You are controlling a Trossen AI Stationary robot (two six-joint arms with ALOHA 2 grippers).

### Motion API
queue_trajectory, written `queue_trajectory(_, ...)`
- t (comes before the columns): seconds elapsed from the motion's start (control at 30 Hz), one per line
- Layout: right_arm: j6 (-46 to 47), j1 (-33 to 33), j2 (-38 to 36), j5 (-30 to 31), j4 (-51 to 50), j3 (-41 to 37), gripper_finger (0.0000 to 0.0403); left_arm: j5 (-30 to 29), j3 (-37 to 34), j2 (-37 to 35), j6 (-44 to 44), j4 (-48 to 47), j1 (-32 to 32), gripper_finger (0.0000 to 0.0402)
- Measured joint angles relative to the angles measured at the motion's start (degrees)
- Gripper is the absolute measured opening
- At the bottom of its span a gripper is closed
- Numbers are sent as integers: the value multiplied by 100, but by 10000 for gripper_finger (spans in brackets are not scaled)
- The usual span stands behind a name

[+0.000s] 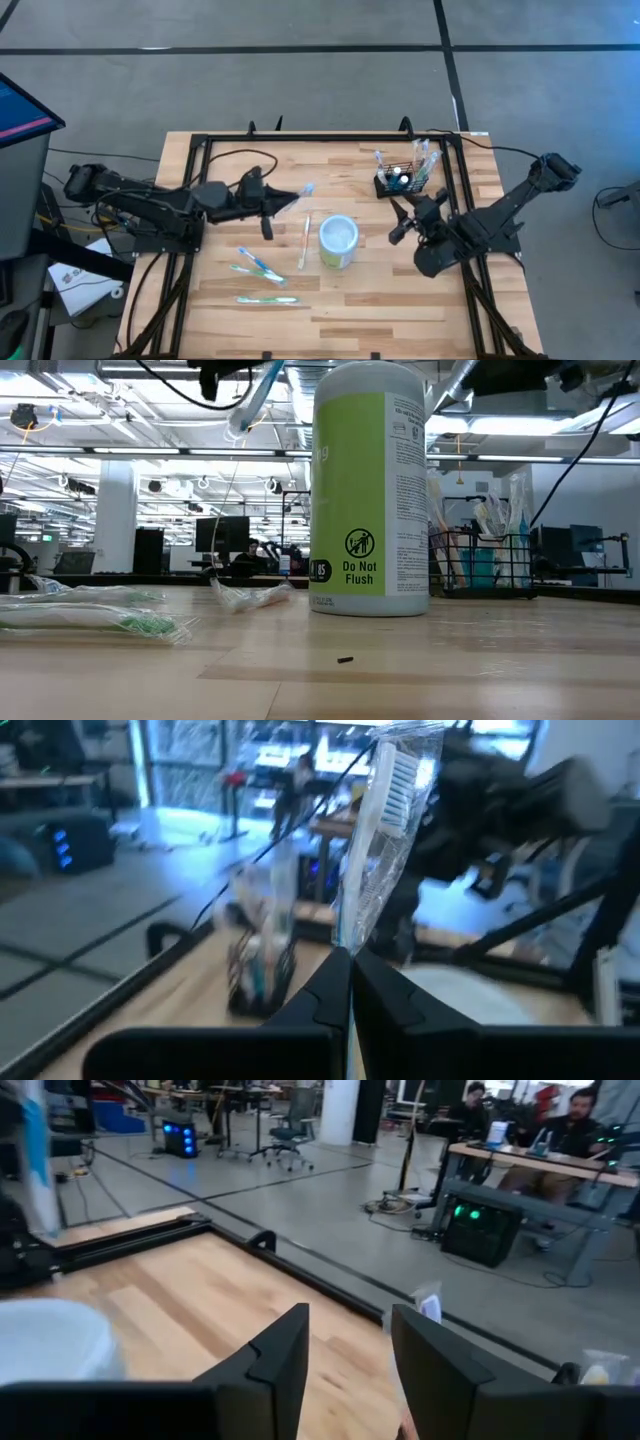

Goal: Pick & Place toothbrushing station
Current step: Put the blue toothbrush into the wire organizer

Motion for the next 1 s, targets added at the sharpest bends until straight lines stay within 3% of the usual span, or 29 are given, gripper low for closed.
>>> queue_trajectory(0.27, -1206, -443, 0, -36, 973, 0, 134, 771, 1, 49, 199, 739, 494, 0)
queue_trajectory(0.43, -2352, -830, 0, -577, 2049, 0, 132, 1382, 0, 404, 275, 1457, 775, 0)
queue_trajectory(0.67, -4572, -1544, 0, -2285, 4355, 0, 132, 1720, 0, 844, 275, 1785, 1017, 0)
queue_trajectory(0.87, -5087, -2111, 55, -4065, 5314, 0, 134, 1764, 0, 816, 275, 1766, 1024, 0)
queue_trajectory(1.0, -5163, -2396, 267, -4844, 5723, -5, 132, 1762, 4, 802, 275, 1859, 1022, 0)
